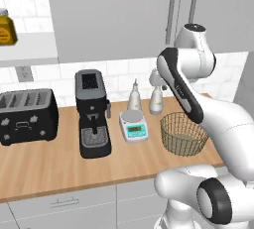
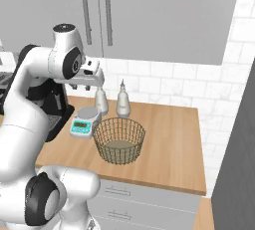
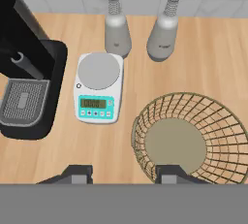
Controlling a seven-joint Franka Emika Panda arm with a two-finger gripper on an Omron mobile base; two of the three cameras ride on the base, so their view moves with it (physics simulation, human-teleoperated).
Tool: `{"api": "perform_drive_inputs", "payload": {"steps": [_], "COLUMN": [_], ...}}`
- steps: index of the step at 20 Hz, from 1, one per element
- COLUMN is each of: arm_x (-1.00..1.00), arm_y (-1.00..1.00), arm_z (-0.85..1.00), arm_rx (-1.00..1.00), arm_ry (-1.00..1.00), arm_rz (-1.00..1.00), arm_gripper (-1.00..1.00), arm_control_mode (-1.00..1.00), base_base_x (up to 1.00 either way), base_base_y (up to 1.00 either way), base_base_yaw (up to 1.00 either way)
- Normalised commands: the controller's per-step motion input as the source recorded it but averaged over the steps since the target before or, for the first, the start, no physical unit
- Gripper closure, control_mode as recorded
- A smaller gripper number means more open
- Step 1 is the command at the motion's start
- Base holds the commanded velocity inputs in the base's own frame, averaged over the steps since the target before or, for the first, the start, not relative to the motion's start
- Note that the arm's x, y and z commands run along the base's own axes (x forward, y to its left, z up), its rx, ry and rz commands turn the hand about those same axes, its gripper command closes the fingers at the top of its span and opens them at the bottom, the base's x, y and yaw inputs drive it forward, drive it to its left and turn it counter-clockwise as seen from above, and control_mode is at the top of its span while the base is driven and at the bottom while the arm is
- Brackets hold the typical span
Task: Open the cabinet, pick up the bread from the cabinet and place it in the basket. Then move the basket to the dining counter.
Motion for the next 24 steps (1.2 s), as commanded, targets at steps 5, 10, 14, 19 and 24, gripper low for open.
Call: {"api": "perform_drive_inputs", "payload": {"steps": [5, 10, 14, 19, 24], "arm_x": [-0.26, -0.48, -0.4, -0.05, 0.05], "arm_y": [0.0, -0.1, -0.18, -0.02, 0.0], "arm_z": [0.0, 0.19, 0.41, 0.51, 0.69], "arm_rx": [0.0, 0.0, 0.0, 0.0, 0.0], "arm_ry": [-0.08, -0.41, -0.23, -0.14, -0.07], "arm_rz": [0.0, 0.04, 0.0, 0.0, 0.0], "arm_gripper": [-1.0, -1.0, -1.0, -1.0, -1.0], "arm_control_mode": [-1.0, -1.0, -1.0, -1.0, -1.0], "base_base_x": [0.0, 0.0, 0.0, 0.0, 0.0], "base_base_y": [0.0, 0.0, 0.0, 0.0, 0.0], "base_base_yaw": [0.0, 0.0, 0.0, 0.0, 0.0]}}
